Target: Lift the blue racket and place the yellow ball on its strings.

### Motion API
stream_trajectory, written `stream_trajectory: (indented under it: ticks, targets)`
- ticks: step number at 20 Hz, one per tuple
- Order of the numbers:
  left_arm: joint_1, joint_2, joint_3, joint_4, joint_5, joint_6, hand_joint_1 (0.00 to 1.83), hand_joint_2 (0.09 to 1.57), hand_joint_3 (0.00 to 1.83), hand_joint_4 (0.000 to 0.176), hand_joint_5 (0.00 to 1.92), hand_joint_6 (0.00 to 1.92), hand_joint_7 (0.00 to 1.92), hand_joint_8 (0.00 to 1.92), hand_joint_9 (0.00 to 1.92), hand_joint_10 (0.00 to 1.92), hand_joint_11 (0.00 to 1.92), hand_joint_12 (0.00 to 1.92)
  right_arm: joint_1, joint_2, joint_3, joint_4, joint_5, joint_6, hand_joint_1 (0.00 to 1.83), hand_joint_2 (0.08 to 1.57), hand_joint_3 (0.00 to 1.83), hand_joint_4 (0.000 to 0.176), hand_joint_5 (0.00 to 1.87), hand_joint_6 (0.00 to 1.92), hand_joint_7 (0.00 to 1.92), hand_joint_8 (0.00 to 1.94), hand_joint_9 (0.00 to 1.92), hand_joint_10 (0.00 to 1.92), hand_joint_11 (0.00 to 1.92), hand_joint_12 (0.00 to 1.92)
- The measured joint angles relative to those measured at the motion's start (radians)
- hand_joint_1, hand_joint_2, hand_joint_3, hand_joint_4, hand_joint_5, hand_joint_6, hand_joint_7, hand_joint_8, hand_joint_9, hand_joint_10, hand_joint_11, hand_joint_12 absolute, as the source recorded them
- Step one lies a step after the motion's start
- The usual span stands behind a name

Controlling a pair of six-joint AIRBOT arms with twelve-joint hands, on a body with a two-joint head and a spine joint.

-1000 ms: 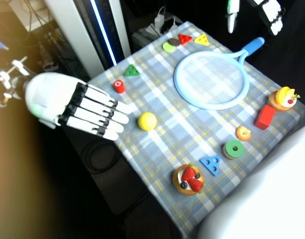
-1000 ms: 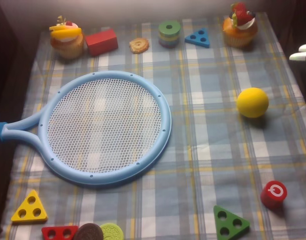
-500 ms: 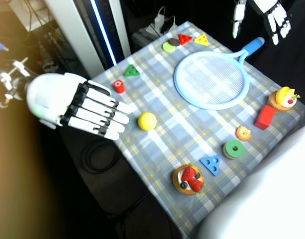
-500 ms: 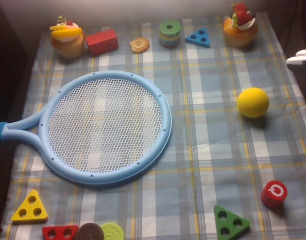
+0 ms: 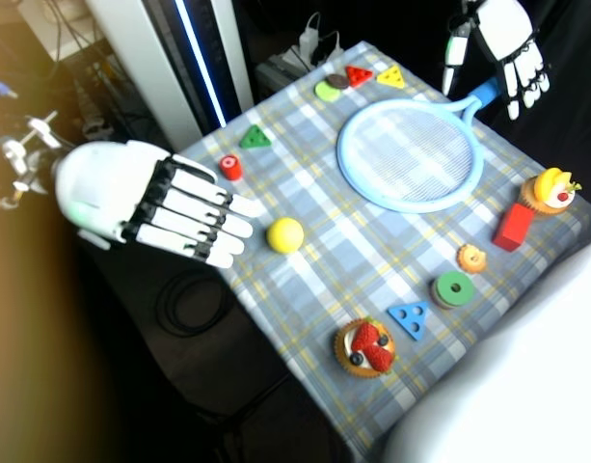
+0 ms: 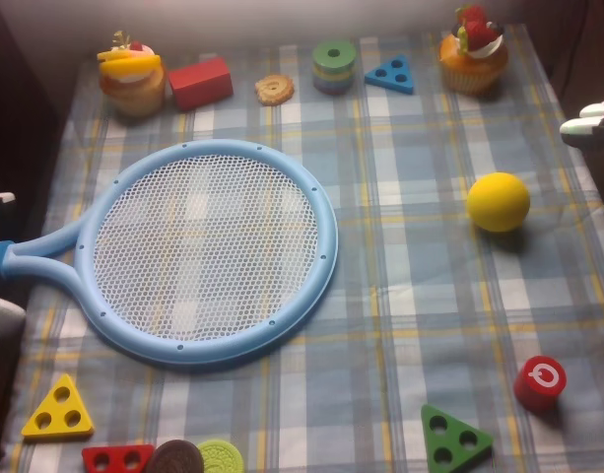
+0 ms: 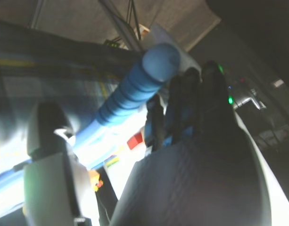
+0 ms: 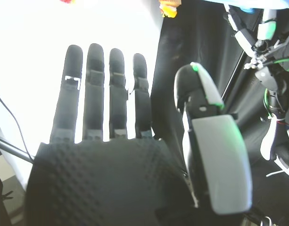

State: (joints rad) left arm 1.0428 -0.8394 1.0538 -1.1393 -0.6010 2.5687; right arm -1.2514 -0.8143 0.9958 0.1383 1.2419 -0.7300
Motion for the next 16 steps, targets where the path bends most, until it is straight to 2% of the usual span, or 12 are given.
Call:
stream_trajectory:
  ticks: [1,3,4,5,6,7,8,10,11,14,15,16]
  targets:
    - [-0.019,-0.017,0.018,-0.018,0.028,0.033,0.96,0.94,0.01,0.176,0.19,0.00,0.31,0.02,0.24,0.01,0.00,0.37,0.000,-0.002,0.000,-0.003,-0.004,0.000,0.49,1.32,0.00,0.014,0.57,0.00,0.55,0.00,0.54,0.00,0.11,0.96]
    - [-0.029,-0.019,0.020,-0.019,0.048,0.047,1.04,0.96,0.00,0.176,0.27,0.00,0.42,0.01,0.33,0.01,0.03,0.45,0.000,-0.003,0.000,-0.007,-0.005,0.000,0.47,1.33,0.00,0.027,0.56,0.00,0.55,0.00,0.53,0.00,0.15,0.89]
    - [-0.029,-0.019,0.020,-0.020,0.050,0.049,1.04,0.96,0.00,0.176,0.27,0.00,0.42,0.01,0.33,0.01,0.03,0.45,0.000,-0.003,0.000,-0.007,-0.005,0.000,0.47,1.33,0.00,0.027,0.56,0.00,0.55,0.00,0.53,0.00,0.15,0.89]
    - [-0.029,-0.019,0.021,-0.024,0.051,0.052,1.11,1.01,0.00,0.173,0.45,0.01,0.55,0.01,0.43,0.01,0.00,0.51,0.000,-0.003,0.000,-0.006,-0.006,0.003,0.46,1.33,0.00,0.028,0.56,0.00,0.55,0.00,0.53,0.00,0.18,0.82]
    - [-0.029,-0.019,0.024,-0.029,0.055,0.061,1.11,1.01,0.00,0.173,0.45,0.01,0.55,0.01,0.43,0.01,0.00,0.51,0.000,-0.003,0.000,-0.006,-0.006,0.003,0.46,1.33,0.00,0.028,0.56,0.00,0.55,0.00,0.53,0.00,0.18,0.82]
    - [-0.029,-0.019,0.026,-0.040,0.054,0.080,1.12,1.02,0.00,0.157,0.54,0.01,0.62,0.01,0.49,0.01,0.01,0.57,0.000,-0.003,0.000,-0.008,-0.006,0.004,0.46,1.33,0.00,0.024,0.56,0.00,0.55,0.00,0.53,0.00,0.18,0.81]
    - [-0.029,-0.019,0.031,-0.057,0.054,0.093,1.16,1.00,0.00,0.121,0.62,0.00,0.66,0.01,0.56,0.01,0.00,0.72,0.000,-0.005,0.000,-0.008,-0.006,0.005,0.46,1.34,0.00,0.017,0.57,0.00,0.55,0.00,0.53,0.00,0.19,0.81]
    - [-0.029,-0.019,0.035,-0.072,0.055,0.094,1.13,1.01,0.00,0.128,0.63,0.00,0.67,0.00,0.57,0.00,0.00,0.80,0.000,-0.005,0.002,-0.009,-0.008,0.007,0.47,1.34,0.00,0.017,0.56,0.00,0.54,0.00,0.53,0.00,0.20,0.80]
    - [-0.029,-0.019,0.037,-0.075,0.055,0.094,1.14,1.00,0.00,0.117,0.67,0.02,0.69,0.01,0.60,0.01,0.02,0.81,0.000,-0.005,0.002,-0.007,-0.008,0.007,0.45,1.34,0.00,0.018,0.57,0.00,0.55,0.00,0.54,0.00,0.23,0.75]
    - [-0.029,-0.019,0.037,-0.076,0.055,0.094,1.16,0.97,0.01,0.115,0.77,0.01,0.79,0.02,0.69,0.02,0.12,0.76,0.000,-0.011,0.002,-0.008,-0.008,0.007,0.44,1.36,0.00,0.022,0.56,0.00,0.54,0.00,0.53,0.00,0.24,0.72]
    - [-0.029,-0.019,0.037,-0.077,0.055,0.094,1.16,0.97,0.01,0.088,0.80,0.02,0.82,0.03,0.71,0.03,0.12,0.75,0.000,-0.013,0.002,-0.009,-0.009,0.008,0.43,1.35,0.00,0.026,0.56,0.00,0.53,0.00,0.52,0.00,0.24,0.71]
    - [-0.029,-0.024,0.040,-0.077,0.054,0.094,1.11,1.00,0.00,0.083,0.84,0.02,0.85,0.04,0.74,0.03,0.12,0.76,0.000,-0.014,0.002,-0.009,-0.009,0.008,0.41,1.35,0.00,0.034,0.55,0.00,0.53,0.00,0.52,0.00,0.24,0.70]
